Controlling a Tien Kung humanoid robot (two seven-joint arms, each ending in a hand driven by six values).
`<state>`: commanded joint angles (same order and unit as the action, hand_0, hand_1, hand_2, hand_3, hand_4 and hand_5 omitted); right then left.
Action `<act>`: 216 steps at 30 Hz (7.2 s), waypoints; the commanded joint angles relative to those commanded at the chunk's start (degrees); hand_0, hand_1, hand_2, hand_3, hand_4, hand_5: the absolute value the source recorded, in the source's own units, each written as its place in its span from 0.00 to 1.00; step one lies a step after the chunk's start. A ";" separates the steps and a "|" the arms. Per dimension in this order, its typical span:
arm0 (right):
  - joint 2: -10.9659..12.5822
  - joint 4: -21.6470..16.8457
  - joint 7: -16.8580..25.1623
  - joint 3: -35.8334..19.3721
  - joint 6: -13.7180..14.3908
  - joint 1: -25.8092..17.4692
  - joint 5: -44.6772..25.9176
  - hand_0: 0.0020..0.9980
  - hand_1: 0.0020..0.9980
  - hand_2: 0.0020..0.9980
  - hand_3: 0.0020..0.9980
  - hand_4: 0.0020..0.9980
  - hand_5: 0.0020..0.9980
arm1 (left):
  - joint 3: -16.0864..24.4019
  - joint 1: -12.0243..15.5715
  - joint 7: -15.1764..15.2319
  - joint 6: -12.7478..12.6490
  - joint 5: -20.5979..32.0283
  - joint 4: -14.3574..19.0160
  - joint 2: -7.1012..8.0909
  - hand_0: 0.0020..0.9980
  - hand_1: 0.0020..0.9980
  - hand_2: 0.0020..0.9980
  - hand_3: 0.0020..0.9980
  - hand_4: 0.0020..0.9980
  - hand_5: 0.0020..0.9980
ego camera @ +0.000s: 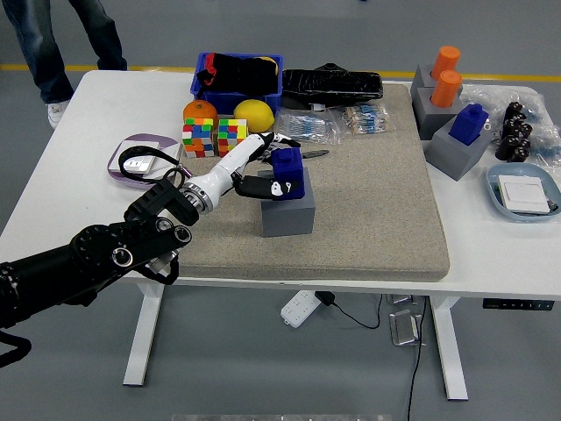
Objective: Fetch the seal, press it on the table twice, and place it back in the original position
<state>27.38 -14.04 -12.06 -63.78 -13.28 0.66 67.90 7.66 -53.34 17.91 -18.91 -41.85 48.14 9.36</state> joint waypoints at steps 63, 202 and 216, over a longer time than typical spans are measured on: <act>-0.04 -0.11 0.20 -0.08 -0.29 0.00 0.33 0.85 0.77 0.77 0.73 0.85 0.62 | 0.54 -0.36 -0.91 1.89 1.53 0.31 0.68 0.81 0.80 0.72 0.82 0.90 0.00; 1.24 -0.95 -0.95 -0.27 1.05 1.23 -1.05 0.84 0.77 0.76 0.73 0.82 0.62 | 11.72 0.55 -0.14 9.00 15.19 -11.93 18.00 0.93 0.90 0.91 0.93 0.92 0.68; 1.71 -0.86 -0.80 -0.21 1.36 1.57 -0.97 0.84 0.77 0.76 0.73 0.81 0.62 | 11.59 -0.03 -0.36 8.83 14.77 -11.80 18.30 0.93 0.89 0.91 0.92 0.84 0.43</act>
<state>29.09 -14.91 -12.86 -63.99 -11.92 2.23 66.94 19.26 -53.37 17.55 -10.08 -27.08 36.34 27.65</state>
